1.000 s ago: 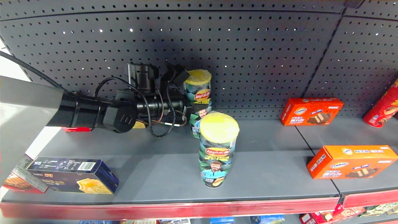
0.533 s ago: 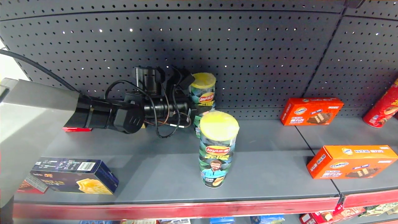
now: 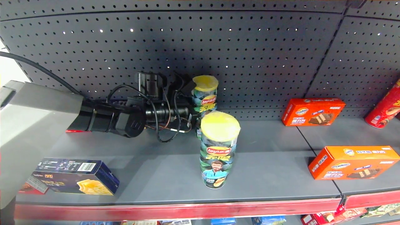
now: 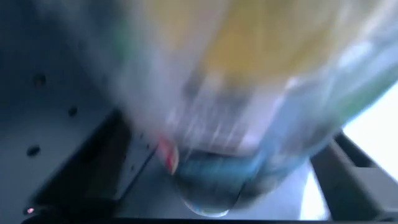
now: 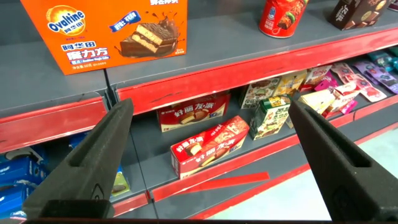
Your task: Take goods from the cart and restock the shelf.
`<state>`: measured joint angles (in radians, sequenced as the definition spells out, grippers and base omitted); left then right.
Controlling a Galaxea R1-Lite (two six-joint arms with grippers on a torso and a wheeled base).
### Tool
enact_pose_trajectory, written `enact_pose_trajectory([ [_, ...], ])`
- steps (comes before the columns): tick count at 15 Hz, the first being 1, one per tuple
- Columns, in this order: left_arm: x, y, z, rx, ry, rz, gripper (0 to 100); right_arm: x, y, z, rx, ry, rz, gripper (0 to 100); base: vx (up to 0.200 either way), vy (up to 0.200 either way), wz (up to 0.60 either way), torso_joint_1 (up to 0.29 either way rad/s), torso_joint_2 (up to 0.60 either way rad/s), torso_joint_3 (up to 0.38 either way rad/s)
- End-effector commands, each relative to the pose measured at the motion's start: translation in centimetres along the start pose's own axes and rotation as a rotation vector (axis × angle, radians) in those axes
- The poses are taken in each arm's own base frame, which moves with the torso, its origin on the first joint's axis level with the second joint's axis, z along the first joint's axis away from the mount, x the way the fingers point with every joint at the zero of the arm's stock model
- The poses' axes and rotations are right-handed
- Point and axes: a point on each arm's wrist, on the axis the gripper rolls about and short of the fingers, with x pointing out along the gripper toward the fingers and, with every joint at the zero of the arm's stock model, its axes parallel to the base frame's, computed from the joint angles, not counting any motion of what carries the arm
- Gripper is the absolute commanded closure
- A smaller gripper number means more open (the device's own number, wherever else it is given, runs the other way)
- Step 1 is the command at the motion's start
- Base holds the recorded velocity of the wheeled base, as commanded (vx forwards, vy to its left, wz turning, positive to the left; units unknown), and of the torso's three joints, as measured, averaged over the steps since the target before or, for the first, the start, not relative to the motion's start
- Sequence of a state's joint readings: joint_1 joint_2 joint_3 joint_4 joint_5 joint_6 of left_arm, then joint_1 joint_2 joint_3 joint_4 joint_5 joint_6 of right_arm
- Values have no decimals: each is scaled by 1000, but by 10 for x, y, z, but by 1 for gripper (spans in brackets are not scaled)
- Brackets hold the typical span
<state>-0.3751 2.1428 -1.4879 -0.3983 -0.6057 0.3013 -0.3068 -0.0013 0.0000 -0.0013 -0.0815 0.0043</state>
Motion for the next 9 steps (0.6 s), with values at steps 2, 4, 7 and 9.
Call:
enact_pose_trajectory([
  [2,-32,-5,7,-11,17,38,0,0,0,0,0,1,0,0,0,0,0,0,0,0],
  [4,-49,-15,7,-25,42,54,0,0,0,0,0,1,0,0,0,0,0,0,0,0],
  [7,-67,-21,8,-33,78,148,0,0,0,0,-1,1,0,0,0,0,0,0,0,0],
  [9,-68,-21,10,-35,84,183,0,0,0,0,0,1,0,0,0,0,0,0,0,0],
])
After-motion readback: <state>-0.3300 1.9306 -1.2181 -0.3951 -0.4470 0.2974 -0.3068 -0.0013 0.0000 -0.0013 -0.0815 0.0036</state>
